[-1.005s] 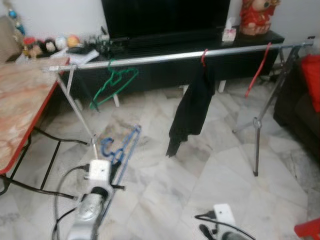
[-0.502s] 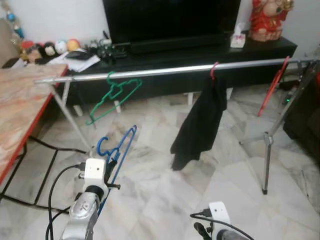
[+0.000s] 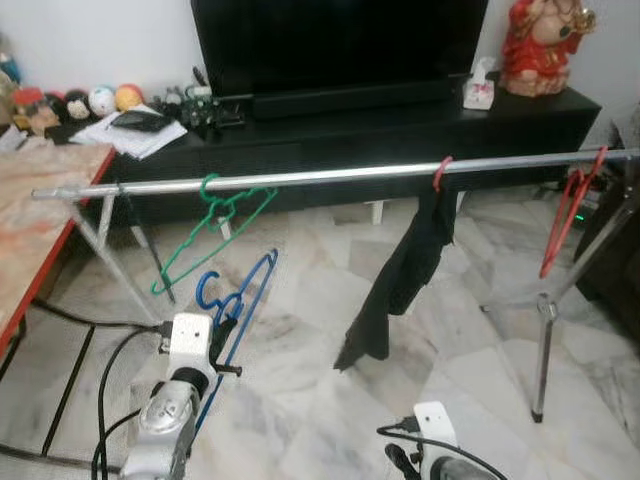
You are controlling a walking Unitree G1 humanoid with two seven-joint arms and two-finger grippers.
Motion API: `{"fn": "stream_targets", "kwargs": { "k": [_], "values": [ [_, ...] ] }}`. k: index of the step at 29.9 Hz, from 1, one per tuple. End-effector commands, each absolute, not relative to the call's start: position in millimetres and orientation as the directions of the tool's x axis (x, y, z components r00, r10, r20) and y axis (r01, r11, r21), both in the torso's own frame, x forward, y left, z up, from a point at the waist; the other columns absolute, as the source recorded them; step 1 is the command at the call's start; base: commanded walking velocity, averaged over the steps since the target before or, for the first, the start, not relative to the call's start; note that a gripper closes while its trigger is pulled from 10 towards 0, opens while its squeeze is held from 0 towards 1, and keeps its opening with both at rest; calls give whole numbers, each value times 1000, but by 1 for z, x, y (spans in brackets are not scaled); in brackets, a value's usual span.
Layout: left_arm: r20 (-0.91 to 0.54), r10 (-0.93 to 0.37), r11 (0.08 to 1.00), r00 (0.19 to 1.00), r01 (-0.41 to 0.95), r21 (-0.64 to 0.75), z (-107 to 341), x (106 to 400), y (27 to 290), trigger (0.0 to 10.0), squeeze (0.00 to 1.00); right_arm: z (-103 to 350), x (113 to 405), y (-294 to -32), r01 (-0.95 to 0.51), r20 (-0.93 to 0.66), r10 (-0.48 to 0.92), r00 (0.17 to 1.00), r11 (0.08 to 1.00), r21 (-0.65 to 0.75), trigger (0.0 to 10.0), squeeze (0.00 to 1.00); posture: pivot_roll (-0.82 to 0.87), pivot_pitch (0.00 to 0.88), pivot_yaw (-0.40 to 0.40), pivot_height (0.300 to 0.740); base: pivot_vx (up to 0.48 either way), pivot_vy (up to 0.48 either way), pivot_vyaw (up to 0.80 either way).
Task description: Hang hanger
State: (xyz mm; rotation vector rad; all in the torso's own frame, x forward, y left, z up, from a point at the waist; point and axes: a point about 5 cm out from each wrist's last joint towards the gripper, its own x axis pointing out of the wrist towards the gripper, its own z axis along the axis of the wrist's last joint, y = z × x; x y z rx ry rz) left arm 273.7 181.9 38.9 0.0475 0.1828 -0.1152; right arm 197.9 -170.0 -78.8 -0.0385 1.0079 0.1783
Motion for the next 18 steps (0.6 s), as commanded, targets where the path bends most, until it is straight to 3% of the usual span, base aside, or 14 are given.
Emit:
{"fn": "stream_targets", "kwargs": {
  "k": [1, 3, 18],
  "values": [
    [-180, -158, 986, 971, 164, 23, 41, 276, 170, 10000, 0, -80, 195, -177, -155, -855, 115, 506, 987, 41, 10000, 0, -96, 0, 43, 740, 401, 0, -763],
    [-180, -160, 986, 971, 167, 23, 41, 276, 169, 10000, 0, -80, 195, -176, -152, -854, 115, 507, 987, 42, 10000, 0, -95, 0, 42, 740, 401, 0, -750],
    [-192, -212, 975, 958, 220, 18, 41, 275, 165, 10000, 0, -80, 196, -176, -147, -851, 112, 513, 988, 41, 10000, 0, -93, 0, 43, 740, 401, 0, 0]
  ]
}}
